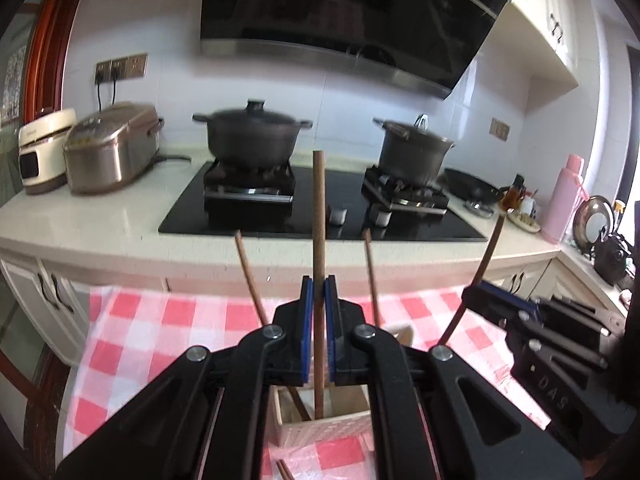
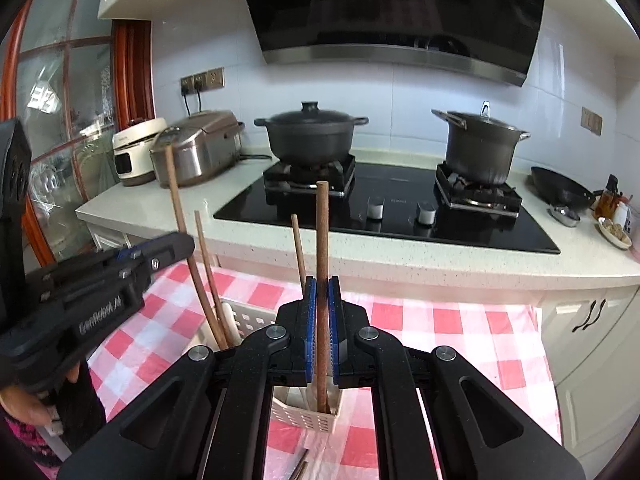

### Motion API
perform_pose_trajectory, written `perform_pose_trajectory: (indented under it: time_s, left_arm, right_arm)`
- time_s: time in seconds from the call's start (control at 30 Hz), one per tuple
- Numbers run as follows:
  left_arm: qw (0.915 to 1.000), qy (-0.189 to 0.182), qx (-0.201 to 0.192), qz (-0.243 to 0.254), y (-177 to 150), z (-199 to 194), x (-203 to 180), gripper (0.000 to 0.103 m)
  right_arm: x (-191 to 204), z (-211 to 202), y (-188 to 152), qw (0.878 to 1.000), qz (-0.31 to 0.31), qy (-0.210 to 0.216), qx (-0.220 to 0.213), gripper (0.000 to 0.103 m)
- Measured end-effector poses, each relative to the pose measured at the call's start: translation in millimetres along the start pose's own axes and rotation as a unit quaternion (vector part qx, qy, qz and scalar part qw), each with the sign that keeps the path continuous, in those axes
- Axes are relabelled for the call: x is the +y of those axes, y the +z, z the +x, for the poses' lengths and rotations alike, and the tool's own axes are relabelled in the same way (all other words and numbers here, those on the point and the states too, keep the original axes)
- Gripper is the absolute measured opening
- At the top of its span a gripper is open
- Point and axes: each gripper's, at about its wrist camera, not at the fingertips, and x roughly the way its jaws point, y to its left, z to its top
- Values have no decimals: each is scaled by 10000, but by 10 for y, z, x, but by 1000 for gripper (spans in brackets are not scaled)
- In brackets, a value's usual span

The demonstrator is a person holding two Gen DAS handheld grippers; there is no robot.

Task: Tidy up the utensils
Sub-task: 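Open both tools to drop the chopsticks into the basket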

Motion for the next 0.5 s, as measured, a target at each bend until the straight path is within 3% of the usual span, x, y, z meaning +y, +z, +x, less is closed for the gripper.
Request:
perform_pose_trajectory:
  time_s: [0.17,0.27,0.37,0.5]
  left_arm:
    - [9997,180,148,-83,-112,138,105,9]
    - [9995,308,36,-70,-112,103,157,27]
    - [9992,401,-82,-34,-102,10,180,34]
    - [9983,527,-246,-53,-137,-144,228,54]
  right_arm:
    - [-45,185,-22,9998,148,85,55,6]
    - [-88,251,-17,9997,220,19,66,11]
    - [-148,272,-27,9994,332,-17,91,13]
    - [-198,197,-84,9991,426,-15,81,17]
